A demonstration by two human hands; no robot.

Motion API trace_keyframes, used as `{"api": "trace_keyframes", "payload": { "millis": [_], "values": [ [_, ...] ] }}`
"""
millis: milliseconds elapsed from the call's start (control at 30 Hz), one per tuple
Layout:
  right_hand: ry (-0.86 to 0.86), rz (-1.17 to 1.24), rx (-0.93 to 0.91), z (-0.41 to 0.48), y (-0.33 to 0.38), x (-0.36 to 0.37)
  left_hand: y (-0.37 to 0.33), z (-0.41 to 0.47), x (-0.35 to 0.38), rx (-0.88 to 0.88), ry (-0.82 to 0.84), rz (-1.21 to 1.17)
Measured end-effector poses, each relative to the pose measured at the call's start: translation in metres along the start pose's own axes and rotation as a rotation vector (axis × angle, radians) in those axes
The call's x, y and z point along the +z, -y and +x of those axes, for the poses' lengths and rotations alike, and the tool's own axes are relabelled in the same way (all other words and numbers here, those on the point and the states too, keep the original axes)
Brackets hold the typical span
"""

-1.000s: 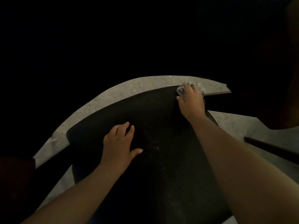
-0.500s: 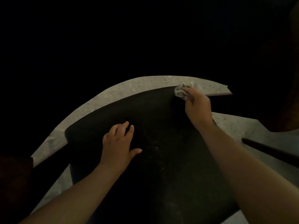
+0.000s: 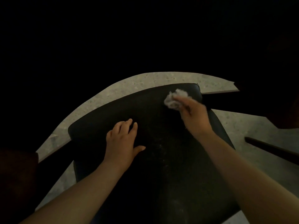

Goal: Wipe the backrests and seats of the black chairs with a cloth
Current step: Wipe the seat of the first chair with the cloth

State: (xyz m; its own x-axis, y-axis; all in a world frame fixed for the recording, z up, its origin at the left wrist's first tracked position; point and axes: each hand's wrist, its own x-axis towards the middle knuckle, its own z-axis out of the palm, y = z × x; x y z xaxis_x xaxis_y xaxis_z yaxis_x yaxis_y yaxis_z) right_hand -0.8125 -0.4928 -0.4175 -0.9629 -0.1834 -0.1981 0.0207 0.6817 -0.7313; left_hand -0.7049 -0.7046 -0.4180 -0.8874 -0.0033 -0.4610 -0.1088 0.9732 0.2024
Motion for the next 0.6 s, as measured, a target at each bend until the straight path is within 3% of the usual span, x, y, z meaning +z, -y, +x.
{"api": "trace_keyframes", "payload": {
  "millis": [100, 200, 333, 500, 600],
  "values": [
    [-0.171, -0.085, 0.067, 0.038, -0.01, -0.008, 0.0, 0.0, 0.0, -0.002, 0.008, 0.014],
    [-0.166, -0.044, 0.177, 0.061, -0.012, 0.003, 0.0, 0.0, 0.001, -0.004, 0.018, 0.032],
    [-0.155, -0.062, 0.092, 0.036, -0.003, 0.025, 0.0, 0.0, 0.001, -0.005, 0.016, 0.03],
    [0.045, 0.028, 0.005, 0.0, 0.001, 0.018, 0.0, 0.0, 0.001, -0.011, 0.012, 0.024],
    [-0.06, 0.01, -0.022, 0.017, 0.0, 0.009, 0.0, 0.0, 0.002, -0.007, 0.01, 0.029]
  ]
}}
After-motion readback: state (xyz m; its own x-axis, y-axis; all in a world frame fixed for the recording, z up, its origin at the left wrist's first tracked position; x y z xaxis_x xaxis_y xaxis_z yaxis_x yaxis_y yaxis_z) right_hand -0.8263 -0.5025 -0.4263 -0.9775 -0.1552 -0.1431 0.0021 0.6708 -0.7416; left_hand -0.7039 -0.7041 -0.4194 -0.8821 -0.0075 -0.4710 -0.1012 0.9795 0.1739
